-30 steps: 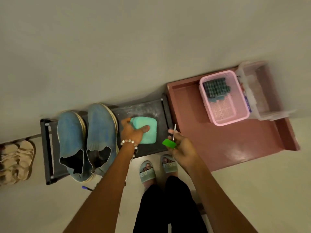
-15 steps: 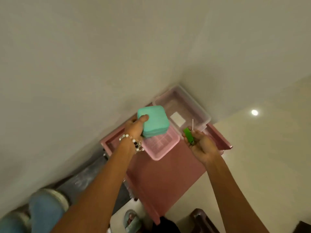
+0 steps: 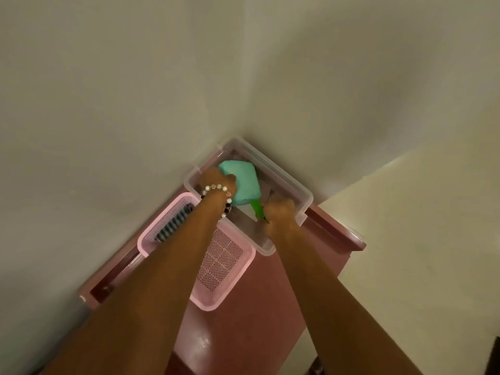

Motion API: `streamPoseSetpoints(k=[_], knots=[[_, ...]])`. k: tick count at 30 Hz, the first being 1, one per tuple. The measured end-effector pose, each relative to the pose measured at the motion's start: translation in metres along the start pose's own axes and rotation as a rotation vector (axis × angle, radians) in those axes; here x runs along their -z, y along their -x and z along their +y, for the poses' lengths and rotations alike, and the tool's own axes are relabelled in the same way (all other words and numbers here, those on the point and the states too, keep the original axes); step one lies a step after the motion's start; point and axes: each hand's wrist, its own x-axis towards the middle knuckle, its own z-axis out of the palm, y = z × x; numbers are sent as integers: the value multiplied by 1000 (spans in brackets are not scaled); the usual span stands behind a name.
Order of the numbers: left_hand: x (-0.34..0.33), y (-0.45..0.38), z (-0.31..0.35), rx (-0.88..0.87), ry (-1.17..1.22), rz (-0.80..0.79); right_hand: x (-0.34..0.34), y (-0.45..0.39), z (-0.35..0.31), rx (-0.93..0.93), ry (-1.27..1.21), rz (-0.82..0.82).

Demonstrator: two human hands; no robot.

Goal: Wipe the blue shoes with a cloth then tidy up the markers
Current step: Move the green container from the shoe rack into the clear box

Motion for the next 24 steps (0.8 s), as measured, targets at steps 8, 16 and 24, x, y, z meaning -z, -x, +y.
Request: streamPoseSetpoints(k=[8,16,24], knots=[[4,10,4,46,-26,92,-2,17,0,-79,-13,4],[47,63,-18,73,548,31,25,87,-12,-97,-259,-22],[118,197,-140,325,765,140,34,204,36,-27,-188,-90]])
